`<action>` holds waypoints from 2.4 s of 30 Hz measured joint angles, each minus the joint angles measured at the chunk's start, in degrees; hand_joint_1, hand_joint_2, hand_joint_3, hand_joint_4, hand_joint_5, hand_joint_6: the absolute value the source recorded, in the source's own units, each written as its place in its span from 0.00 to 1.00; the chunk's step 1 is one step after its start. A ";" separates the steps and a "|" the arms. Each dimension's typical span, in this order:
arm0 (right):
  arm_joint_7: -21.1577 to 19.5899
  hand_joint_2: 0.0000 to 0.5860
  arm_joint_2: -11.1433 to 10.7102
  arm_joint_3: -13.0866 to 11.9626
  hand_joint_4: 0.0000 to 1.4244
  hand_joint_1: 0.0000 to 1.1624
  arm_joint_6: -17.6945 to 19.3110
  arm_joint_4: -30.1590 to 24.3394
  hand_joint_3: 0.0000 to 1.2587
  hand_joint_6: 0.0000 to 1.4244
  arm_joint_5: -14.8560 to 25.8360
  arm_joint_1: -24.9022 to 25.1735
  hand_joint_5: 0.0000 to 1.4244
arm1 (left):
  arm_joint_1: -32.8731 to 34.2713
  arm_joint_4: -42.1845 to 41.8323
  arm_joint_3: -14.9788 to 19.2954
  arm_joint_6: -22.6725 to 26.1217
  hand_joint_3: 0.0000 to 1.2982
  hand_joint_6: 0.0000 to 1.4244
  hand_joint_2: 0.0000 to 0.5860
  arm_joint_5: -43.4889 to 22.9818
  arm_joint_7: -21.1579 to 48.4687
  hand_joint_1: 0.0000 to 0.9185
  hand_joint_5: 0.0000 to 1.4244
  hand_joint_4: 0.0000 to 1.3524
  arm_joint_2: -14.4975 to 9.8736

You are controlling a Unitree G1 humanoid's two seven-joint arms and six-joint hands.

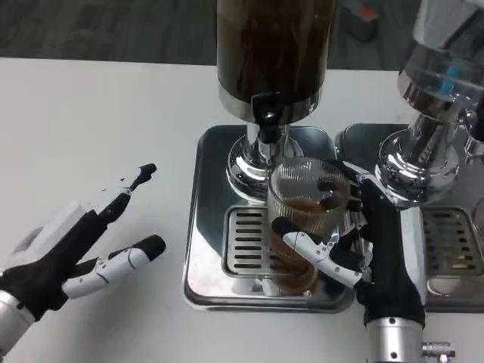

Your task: Grasp the cup under the faucet to collect the drink, then remove the cup.

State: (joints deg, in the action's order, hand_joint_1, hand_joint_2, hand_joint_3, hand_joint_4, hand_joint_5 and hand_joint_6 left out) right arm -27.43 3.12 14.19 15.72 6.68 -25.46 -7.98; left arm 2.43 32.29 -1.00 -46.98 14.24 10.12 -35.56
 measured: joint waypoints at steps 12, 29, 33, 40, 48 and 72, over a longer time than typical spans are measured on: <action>-0.09 0.36 -1.17 0.64 0.41 0.86 -0.52 -2.32 0.31 0.82 -4.95 -2.92 0.56 | 0.25 0.43 -0.24 -0.18 0.00 0.00 0.27 0.00 0.00 0.00 0.00 0.00 0.00; 1.55 0.38 -0.59 0.85 0.41 0.86 -0.52 -9.38 0.32 0.84 -3.35 -7.86 0.57 | -0.46 -2.05 -0.15 -1.07 0.00 0.00 0.27 2.31 -0.20 0.00 0.00 0.00 -0.90; 3.73 0.38 -1.01 1.55 0.42 0.85 -0.52 -13.68 0.32 0.84 -2.94 -10.29 0.57 | -2.79 -6.46 0.70 -1.75 0.00 0.00 0.27 5.03 -1.76 0.00 0.00 0.00 -2.26; 5.17 0.39 -1.07 3.34 0.42 0.85 -0.52 -16.67 0.33 0.84 -2.70 -13.16 0.57 | -7.55 -12.30 3.95 -2.37 0.00 0.00 0.28 11.54 -6.68 0.00 0.00 0.00 -4.09; 6.69 0.39 -1.87 4.80 0.42 0.85 -0.52 -20.27 0.33 0.84 -3.61 -15.21 0.57 | -13.76 -16.06 7.01 -3.16 0.00 0.00 0.28 17.01 -11.89 0.00 0.00 0.00 -5.77; 11.76 0.42 -4.38 6.13 0.43 0.83 -0.41 -27.77 0.33 0.86 -2.88 -22.02 0.58 | -24.53 -23.54 10.99 1.34 0.00 0.00 0.28 24.36 -21.40 0.00 0.00 0.00 -6.18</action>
State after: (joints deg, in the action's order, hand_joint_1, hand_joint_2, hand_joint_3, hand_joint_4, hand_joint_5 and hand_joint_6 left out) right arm -15.67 -1.26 20.32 15.32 -21.10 -28.34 -30.00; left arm -22.10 8.75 10.00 -45.64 38.60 -11.28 -41.73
